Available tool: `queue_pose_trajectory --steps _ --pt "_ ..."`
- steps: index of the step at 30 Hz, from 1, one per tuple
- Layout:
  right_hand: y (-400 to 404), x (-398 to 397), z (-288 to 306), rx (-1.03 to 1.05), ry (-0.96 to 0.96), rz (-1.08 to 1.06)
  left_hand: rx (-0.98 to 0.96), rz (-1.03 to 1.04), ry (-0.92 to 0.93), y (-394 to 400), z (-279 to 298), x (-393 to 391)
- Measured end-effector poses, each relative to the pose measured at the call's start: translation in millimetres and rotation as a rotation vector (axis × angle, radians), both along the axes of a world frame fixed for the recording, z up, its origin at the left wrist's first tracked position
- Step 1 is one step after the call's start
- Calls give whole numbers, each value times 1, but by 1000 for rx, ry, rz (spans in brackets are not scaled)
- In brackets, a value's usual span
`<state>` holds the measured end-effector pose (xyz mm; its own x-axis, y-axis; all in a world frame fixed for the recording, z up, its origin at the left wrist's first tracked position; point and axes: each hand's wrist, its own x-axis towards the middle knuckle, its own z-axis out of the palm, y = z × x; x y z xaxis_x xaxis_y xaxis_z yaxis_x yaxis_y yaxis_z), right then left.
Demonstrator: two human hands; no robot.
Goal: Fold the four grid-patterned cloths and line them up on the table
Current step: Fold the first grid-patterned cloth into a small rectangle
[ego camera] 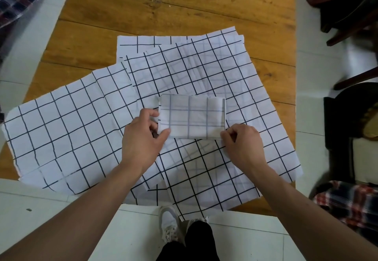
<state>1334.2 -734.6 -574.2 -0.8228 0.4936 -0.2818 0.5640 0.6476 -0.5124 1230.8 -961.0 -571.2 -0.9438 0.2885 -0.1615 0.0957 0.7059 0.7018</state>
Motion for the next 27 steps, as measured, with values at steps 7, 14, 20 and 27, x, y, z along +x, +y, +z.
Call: queue_pose_trajectory --steps 7,14,20,27 --pt "-2 -5 3 10 -47 -14 -11 50 -28 5 2 -2" --pt "0 -4 6 76 -27 -5 -192 -35 104 12 9 -4" --pt "-8 -1 7 181 191 117 -287 -189 287 9 -4 -2" --pt "-39 -32 4 120 292 492 -361 -212 263 10 -2 -6"
